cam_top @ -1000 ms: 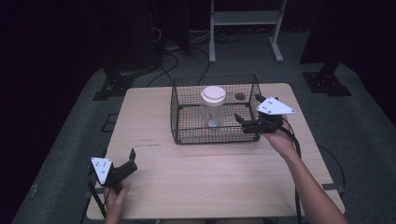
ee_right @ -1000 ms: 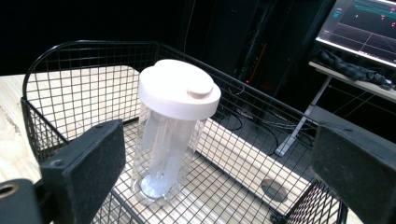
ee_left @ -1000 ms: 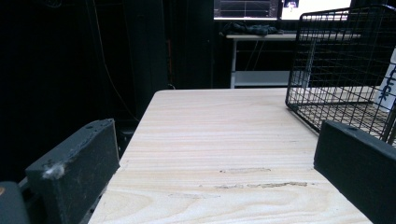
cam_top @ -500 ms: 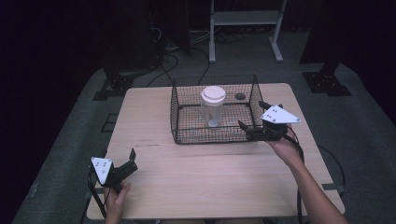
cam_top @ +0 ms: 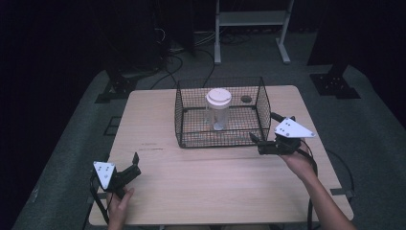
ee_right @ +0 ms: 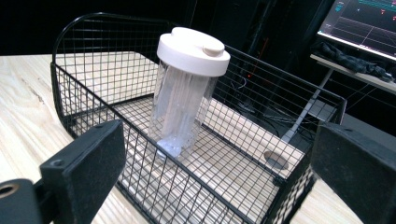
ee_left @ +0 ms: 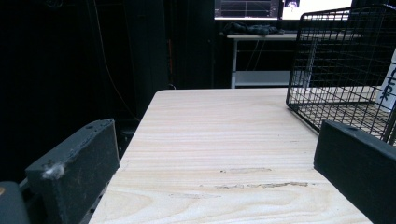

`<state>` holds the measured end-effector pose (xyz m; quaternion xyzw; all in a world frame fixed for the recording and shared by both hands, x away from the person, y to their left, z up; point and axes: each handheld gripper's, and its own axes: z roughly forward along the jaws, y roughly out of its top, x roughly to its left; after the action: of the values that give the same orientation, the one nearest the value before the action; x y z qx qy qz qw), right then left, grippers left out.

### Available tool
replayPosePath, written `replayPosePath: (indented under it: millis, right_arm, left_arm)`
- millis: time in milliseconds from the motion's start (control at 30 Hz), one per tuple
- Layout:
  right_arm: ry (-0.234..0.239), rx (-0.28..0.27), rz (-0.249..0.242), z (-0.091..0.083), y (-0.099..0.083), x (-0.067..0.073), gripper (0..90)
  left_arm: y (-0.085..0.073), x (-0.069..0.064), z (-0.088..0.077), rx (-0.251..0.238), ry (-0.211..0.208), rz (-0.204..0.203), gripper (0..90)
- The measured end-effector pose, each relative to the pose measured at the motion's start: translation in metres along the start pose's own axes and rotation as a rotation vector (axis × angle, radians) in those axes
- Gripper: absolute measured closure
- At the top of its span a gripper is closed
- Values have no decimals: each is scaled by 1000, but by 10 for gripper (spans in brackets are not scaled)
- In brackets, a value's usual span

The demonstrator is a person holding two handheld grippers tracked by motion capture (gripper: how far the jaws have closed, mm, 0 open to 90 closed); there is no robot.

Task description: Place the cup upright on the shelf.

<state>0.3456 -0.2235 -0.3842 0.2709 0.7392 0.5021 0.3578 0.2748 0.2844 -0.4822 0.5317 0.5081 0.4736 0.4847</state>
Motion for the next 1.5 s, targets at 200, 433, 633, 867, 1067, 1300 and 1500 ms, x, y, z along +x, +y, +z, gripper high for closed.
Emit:
replayPosePath:
  millis: [200,433,633,867,1067,1300,1500]
  right_arm:
    - [-5,6,12,-5,-10,0,27]
    - [-7,23,20,-11,-22,2,27]
    - [-11,38,37,-16,-35,2,27]
    - [-17,45,53,-21,-44,2,27]
    - [-23,51,54,-24,-51,3,27]
    - [-30,55,57,-28,-59,4,27]
    - [-33,59,65,-32,-66,6,27]
  left_arm:
    - [0,0,0,1,1,-1,0]
    - [0,0,0,-1,0,0,0]
    - [0,0,0,-2,2,0,0]
    - [0,0,0,-1,3,1,0]
    - [0,0,0,0,2,2,0]
    - [0,0,0,-1,4,2,0]
    - [0,-1,0,-1,6,4,0]
